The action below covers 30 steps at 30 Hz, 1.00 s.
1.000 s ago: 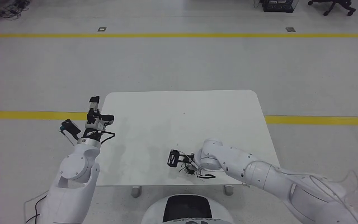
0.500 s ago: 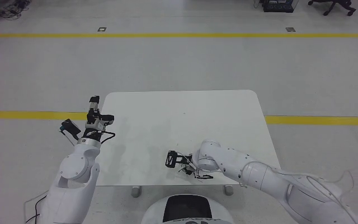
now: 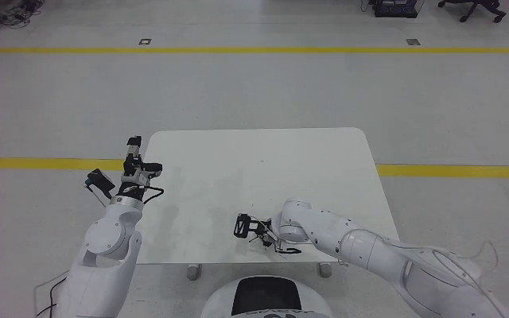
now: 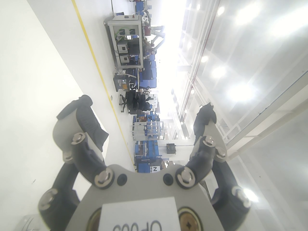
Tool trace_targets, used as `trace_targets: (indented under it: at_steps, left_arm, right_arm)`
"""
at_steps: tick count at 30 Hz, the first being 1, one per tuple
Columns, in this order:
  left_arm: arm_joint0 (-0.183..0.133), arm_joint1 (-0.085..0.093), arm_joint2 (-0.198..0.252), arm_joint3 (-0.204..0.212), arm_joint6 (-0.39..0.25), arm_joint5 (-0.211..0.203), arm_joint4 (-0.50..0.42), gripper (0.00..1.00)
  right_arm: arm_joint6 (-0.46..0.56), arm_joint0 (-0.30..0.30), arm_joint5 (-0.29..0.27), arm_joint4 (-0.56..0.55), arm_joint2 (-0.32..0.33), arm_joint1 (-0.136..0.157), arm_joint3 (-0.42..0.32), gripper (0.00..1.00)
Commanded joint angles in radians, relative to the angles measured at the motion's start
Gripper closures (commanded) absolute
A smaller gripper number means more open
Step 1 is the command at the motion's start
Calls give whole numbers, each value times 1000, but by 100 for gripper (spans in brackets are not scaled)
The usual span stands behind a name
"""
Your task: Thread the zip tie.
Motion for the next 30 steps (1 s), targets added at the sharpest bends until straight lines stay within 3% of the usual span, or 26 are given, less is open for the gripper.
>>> trace_targets:
  at_steps: [1, 15, 16, 18, 19, 21, 30]
  left_arm:
    - [0, 0, 0, 0, 0, 0, 0, 0]
    - [0, 0, 0, 0, 0, 0, 0, 0]
    - [0, 0, 0, 0, 0, 0, 0, 0]
    - [0, 0, 0, 0, 0, 0, 0, 0]
    - [0, 0, 0, 0, 0, 0, 0, 0]
    - [0, 0, 0, 0, 0, 0, 0, 0]
    - [0, 0, 0, 0, 0, 0, 0, 0]
  right_arm:
    - [2, 0, 0, -3, 0, 0, -1, 100]
    - [7, -3, 0, -14, 0, 21, -32, 100]
    - [9, -3, 0, -14, 0, 23, -35, 97]
    - [12, -3, 0, -13, 0, 27, -41, 66]
    - [12, -3, 0, -13, 0, 28, -44, 61]
    - [12, -3, 0, -14, 0, 32, -48, 57]
    - [10, -1, 0, -15, 0, 32, -45, 60]
